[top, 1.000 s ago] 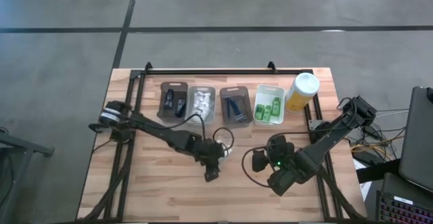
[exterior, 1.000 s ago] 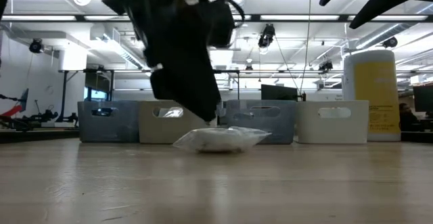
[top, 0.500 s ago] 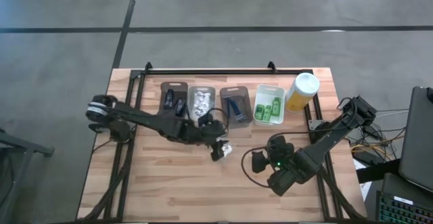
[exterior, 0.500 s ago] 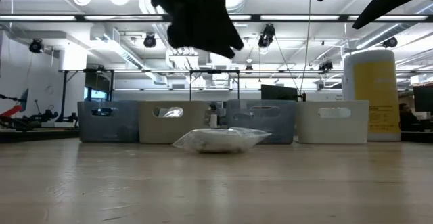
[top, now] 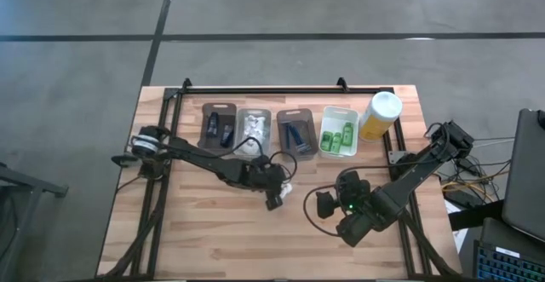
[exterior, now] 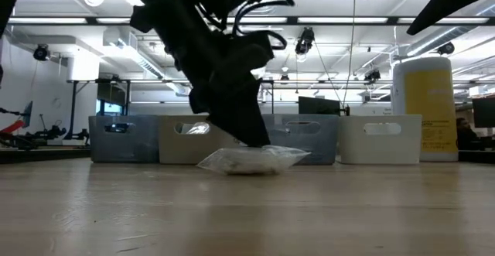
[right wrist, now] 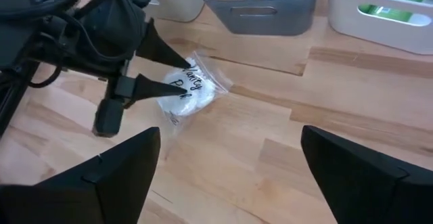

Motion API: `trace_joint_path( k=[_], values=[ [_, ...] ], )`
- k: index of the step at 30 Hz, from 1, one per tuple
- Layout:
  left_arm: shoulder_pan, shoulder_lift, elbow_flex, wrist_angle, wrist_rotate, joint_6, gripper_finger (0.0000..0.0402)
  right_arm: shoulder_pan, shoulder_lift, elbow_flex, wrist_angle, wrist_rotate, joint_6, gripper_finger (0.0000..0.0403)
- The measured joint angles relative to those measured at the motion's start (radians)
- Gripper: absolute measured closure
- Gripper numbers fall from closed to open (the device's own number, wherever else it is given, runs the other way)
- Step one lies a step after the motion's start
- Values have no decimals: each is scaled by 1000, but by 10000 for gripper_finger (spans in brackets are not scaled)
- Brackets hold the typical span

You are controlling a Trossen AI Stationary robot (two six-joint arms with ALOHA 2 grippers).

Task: Pick & Place Travel size toiletries
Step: Put the white cotton pack into the gray bin

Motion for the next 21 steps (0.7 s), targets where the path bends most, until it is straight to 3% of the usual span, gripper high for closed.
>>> trace_joint_path(
  k=[14,21],
  values=[
    [-47,-2,-5,-48,170,-215,225,-1,0,-1,-4,0,-57,69],
    [-93,-15,-1,-55,363,-280,225,-1,0,-2,-4,-7,-79,83]
  ],
)
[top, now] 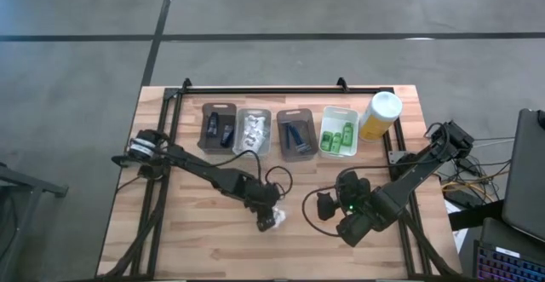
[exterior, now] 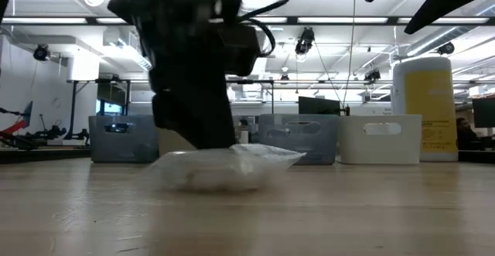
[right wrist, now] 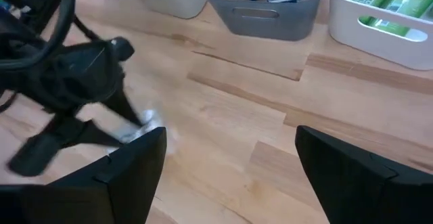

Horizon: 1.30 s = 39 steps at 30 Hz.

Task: Pick & Place Travel size toiletries
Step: Put the white cotton pack into the gray bin

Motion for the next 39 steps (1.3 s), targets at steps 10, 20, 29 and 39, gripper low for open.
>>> trace_joint_path(
  k=[10,20,29,39],
  values=[
    [6,-117,19,-3,-120,213,225,-2,0,-2,4,-74,-53,71],
    [143,-95,11,-12,108,632,225,7,0,-3,56,-77,-51,42],
    [237,-27,10,11,319,770,225,7,4,-5,58,-97,-3,57],
    [202,32,8,6,326,857,225,3,4,-13,54,-97,48,74]
  ],
)
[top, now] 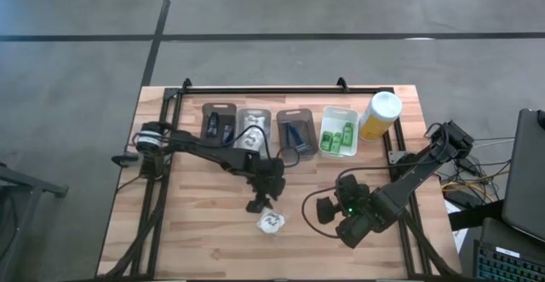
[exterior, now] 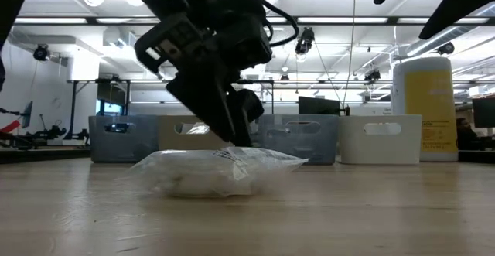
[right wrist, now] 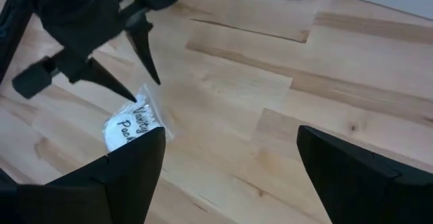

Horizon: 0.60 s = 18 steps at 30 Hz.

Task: Pick & Place Travel size toiletries
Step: Put the white cotton pack into the gray bin

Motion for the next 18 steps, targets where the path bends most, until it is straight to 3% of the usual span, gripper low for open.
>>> trace_joint_path(
  k=[12,18],
  values=[
    [2,54,-1,-29,38,1,225,-11,0,-1,-4,5,7,43],
    [-3,44,-2,-51,78,-1,243,-11,0,-1,-9,6,-1,48]
  ],
)
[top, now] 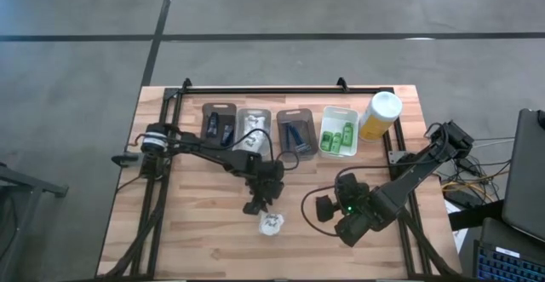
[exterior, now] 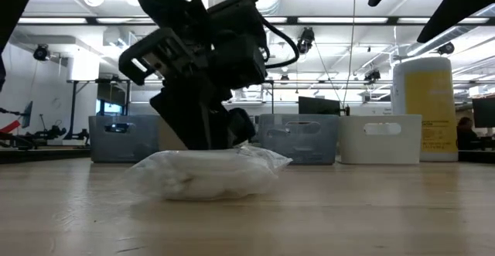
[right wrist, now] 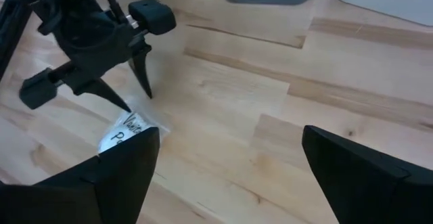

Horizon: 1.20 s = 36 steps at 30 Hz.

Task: Pick & Place Travel size toiletries
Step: Put the white cotton pack into the gray bin

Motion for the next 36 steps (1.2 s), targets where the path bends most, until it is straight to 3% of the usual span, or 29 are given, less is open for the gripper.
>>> trace_joint_path(
  k=[13,21,25,30,36],
  values=[
    [-38,-5,0,-31,36,-7,386,0,-2,-1,-20,0,-13,76],
    [-47,-89,0,-45,-18,-65,398,0,-2,-1,-45,0,-29,85],
    [-52,-198,5,-107,-119,-111,399,0,-2,-1,-45,0,-67,80],
    [-66,-356,53,-310,-358,-122,400,0,-2,1,-46,0,-134,62],
    [-46,-514,201,-629,-661,-87,400,0,-9,1,-61,29,-162,44]
  ],
)
